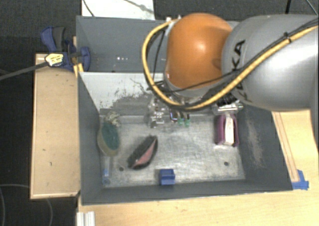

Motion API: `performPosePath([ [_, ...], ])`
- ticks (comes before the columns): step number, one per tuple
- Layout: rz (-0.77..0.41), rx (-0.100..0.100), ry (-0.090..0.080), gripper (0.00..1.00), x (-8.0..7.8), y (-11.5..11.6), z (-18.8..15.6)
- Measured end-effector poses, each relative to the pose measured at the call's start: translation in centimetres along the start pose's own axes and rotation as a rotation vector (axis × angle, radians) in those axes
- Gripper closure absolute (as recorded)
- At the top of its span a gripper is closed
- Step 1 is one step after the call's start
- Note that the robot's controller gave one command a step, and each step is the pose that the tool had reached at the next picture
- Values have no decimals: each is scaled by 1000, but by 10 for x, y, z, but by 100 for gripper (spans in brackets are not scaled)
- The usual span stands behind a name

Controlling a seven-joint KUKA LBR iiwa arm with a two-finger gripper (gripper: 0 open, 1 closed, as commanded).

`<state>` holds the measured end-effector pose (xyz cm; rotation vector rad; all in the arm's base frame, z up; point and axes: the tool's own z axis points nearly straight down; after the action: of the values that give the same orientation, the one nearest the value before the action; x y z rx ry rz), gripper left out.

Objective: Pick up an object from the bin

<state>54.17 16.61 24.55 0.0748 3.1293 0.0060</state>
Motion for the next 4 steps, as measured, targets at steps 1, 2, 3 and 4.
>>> performPosePath([
  [1,0,3,9,0,2,-1,5],
  [2,-25,6,17,0,41,-12,128],
  [3,-336,-9,6,0,16,-49,166],
  [4,-331,-3,5,100,17,-53,171],
])
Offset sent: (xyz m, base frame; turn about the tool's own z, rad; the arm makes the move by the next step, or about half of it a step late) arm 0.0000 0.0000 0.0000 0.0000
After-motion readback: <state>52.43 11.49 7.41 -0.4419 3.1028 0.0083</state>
